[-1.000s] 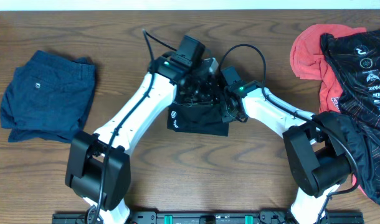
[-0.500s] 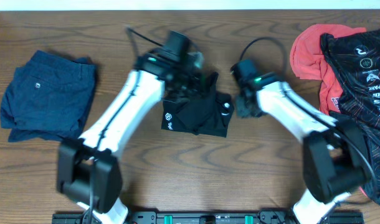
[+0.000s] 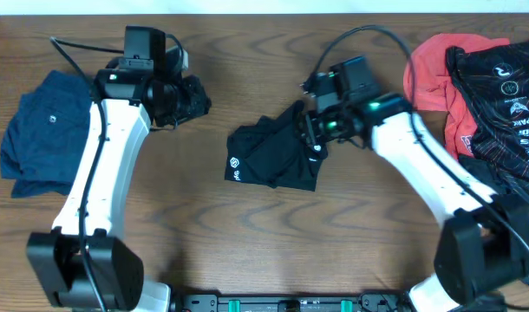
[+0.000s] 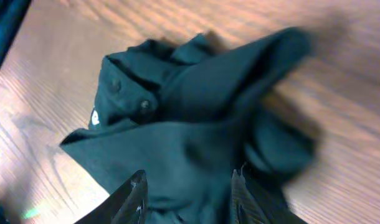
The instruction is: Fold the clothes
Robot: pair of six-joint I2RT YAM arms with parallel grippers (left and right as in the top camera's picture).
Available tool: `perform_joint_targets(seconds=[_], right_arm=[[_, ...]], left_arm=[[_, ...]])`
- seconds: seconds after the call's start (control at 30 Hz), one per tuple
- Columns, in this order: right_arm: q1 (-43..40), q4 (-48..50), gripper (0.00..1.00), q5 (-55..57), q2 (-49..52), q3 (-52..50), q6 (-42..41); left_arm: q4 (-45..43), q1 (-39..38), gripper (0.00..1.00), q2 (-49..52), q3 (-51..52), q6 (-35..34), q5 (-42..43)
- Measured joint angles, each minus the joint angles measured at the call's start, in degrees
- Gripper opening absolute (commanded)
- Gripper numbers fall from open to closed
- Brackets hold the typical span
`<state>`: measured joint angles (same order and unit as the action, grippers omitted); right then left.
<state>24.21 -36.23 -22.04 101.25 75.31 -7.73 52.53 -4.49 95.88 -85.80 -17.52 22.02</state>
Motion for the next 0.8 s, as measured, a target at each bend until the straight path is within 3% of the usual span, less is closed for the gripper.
perform_joint_targets(seconds=[0.17,0.27,0.33,0.57,0.67,0.8], right_arm=[[2.9,4.0,0.42,0.7,4.7,0.0,-4.0],[3.5,5.1,0.14,2.5,5.6,0.0,-6.6],[3.5,5.2,0.01,4.3,5.6,0.0,-8.5],[3.5,0.5,0.01,10.5,5.6,0.0,-13.0],[3.4,1.0,0.12,11.0,5.6,0.0,-13.7],[3.3,3.3,0.14,8.4,5.5,1.0,-11.4]], left_arm=[[1.7,-0.1,0.33,3.1,0.9,0.0,0.0],[1.7,-0.1,0.34,3.6,1.0,0.0,0.0],[1.8,-0.1,0.34,3.6,1.0,0.0,0.0],[2.4,-0.1,0.34,3.6,1.0,0.0,0.0],[2.7,-0.1,0.34,3.6,1.0,0.0,0.0],[2.7,-0.1,0.34,3.6,1.0,0.0,-0.7]])
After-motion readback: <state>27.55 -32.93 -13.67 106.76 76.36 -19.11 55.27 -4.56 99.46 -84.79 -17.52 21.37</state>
